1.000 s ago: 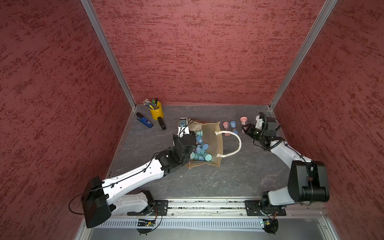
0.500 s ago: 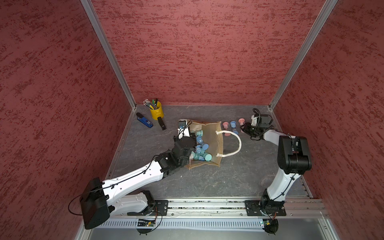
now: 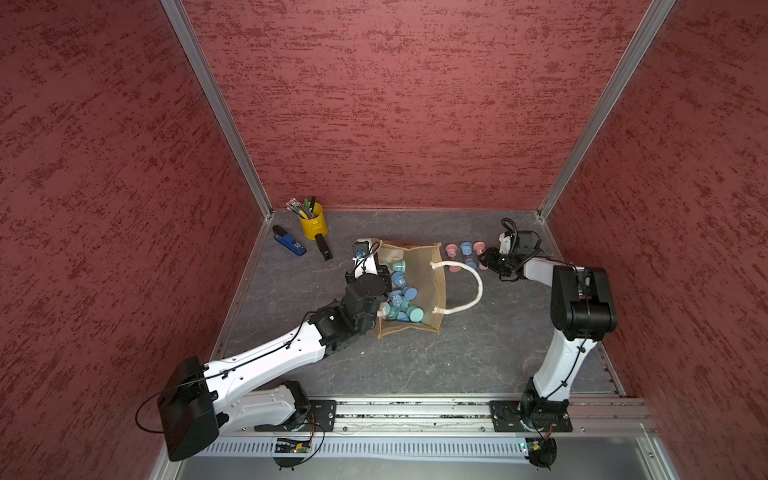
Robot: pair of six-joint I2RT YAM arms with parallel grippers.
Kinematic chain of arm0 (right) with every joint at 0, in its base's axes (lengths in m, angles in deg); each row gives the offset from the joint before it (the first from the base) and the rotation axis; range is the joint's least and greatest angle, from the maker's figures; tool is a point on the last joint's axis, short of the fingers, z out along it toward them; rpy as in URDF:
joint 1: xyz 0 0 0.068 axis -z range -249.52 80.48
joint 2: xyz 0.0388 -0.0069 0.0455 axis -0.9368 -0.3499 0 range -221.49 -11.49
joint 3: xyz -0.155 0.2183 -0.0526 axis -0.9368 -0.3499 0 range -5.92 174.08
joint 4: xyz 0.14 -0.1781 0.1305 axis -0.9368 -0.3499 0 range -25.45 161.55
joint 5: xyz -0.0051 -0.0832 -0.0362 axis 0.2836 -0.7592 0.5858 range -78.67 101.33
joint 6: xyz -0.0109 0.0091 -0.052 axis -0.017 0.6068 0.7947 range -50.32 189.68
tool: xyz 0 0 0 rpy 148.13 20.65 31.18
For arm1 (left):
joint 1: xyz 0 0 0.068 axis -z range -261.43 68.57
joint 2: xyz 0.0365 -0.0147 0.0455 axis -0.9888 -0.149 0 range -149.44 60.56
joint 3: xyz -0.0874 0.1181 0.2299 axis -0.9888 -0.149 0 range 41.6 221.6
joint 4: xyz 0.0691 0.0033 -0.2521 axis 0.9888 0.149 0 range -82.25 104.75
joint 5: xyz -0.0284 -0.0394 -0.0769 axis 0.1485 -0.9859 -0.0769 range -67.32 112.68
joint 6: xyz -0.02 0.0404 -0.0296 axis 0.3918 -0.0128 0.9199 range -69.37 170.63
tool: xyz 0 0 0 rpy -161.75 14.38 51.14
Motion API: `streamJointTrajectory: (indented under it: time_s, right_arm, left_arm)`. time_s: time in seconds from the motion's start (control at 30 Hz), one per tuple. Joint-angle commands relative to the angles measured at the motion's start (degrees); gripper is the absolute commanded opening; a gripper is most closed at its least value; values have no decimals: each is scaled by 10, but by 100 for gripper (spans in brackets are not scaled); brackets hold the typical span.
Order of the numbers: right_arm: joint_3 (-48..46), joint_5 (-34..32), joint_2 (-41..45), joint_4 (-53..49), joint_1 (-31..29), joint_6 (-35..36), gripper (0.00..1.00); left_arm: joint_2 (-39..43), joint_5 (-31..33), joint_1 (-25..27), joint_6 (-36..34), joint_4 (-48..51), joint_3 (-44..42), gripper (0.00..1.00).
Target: 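Place the pink timer next to the blue timer with the right gripper, then reach the right gripper into the bag while the left gripper holds its rim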
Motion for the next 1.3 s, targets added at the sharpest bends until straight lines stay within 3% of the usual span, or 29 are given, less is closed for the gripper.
streamJointTrajectory:
  time_s: [0.0, 0.2, 0.37, 0.53, 0.67, 0.77, 0.9, 1.0, 1.17, 1.27]
  right_arm:
    - [6, 10, 5, 7, 3, 6, 58]
    - [-46, -10, 96, 38, 2, -41, 61]
    - [-171, -24, 292, 129, 2, -143, 63]
    - [-252, 40, 466, 166, -16, -195, 62]
    - [-259, 45, 583, 121, -99, -169, 61]
    - [-243, 4, 639, 71, -237, -125, 60]
    - [-206, -109, 642, -5, -431, -60, 55]
    - [-180, -206, 595, -54, -549, -16, 53]
    - [-138, -318, 452, -101, -655, 16, 49]
    - [-157, -333, 404, -67, -663, -6, 49]
  left_arm:
    - [3, -8, -2, 4, 19, -14, 0]
    - [1, -22, -2, 6, 22, -11, 0]
    - [-9, -36, -3, 11, 18, -7, 0]
    - [-3, -67, -5, 3, -2, -11, 0]
    - [8, -89, -9, -6, -24, -20, 0]
    - [17, -97, -14, -7, -43, -30, 0]
    - [20, -111, -21, -13, -64, -33, 0]
    - [21, -120, -22, -20, -77, -40, 0]
    - [36, -146, -23, -41, -130, -80, 0]
    - [47, -167, -25, -47, -166, -105, 0]
